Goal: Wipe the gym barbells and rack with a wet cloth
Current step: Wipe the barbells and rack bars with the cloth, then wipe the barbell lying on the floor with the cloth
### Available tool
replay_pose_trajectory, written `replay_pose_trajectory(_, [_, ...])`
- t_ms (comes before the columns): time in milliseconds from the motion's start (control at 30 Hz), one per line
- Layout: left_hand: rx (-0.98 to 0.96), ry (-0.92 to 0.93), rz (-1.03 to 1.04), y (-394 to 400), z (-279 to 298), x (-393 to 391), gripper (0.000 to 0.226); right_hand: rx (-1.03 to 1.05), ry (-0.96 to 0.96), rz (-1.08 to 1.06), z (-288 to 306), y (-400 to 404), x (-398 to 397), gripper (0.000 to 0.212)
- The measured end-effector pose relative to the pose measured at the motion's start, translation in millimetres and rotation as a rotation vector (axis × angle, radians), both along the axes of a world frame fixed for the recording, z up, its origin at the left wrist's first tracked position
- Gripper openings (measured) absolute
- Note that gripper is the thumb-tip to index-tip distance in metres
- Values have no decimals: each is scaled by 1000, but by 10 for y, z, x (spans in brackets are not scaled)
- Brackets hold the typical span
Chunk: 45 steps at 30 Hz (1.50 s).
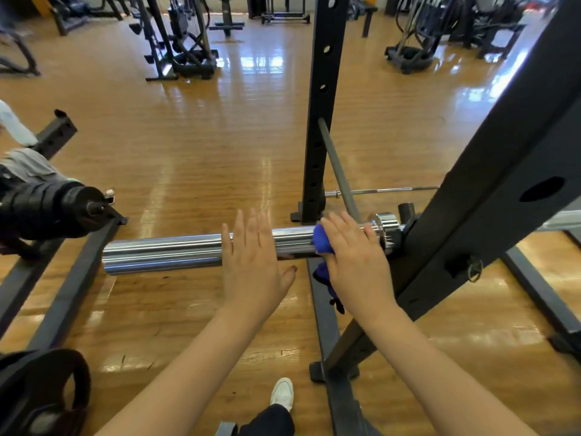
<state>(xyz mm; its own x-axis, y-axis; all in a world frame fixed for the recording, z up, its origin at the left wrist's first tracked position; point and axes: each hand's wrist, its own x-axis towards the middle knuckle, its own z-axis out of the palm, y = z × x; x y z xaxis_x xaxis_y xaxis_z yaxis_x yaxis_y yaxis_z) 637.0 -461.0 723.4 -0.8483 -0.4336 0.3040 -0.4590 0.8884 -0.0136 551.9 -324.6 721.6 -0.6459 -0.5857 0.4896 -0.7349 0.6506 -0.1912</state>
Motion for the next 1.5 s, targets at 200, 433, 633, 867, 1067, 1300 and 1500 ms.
replay_pose_trajectory(200, [8,49,-78,310,-55,-28,106,-46,-43,-75,2,30,-27,57])
replay_pose_trajectory(433, [48,147,-183,382,-171,-192,96,51,-87,-35,-5,64,-45,74])
replay_pose_trajectory(633, [97,75,-229,536,-107,-104,93,17,-163,-7,3,194,66,74])
replay_pose_trajectory(867, [226,13,-359,993,-171,117,89,54,-166,-10,-127,616,295,74])
replay_pose_trajectory(1067, [268,-119,-504,1381,-345,155,92,117,-319,-2,-334,1213,367,77])
replay_pose_trajectory(1300, [281,-285,-634,2080,-423,-142,92,187,-366,-147,-554,2032,159,78])
replay_pose_trajectory(1500, [197,-444,-764,2878,-588,-866,78,69,-508,-303,-838,2845,-291,71])
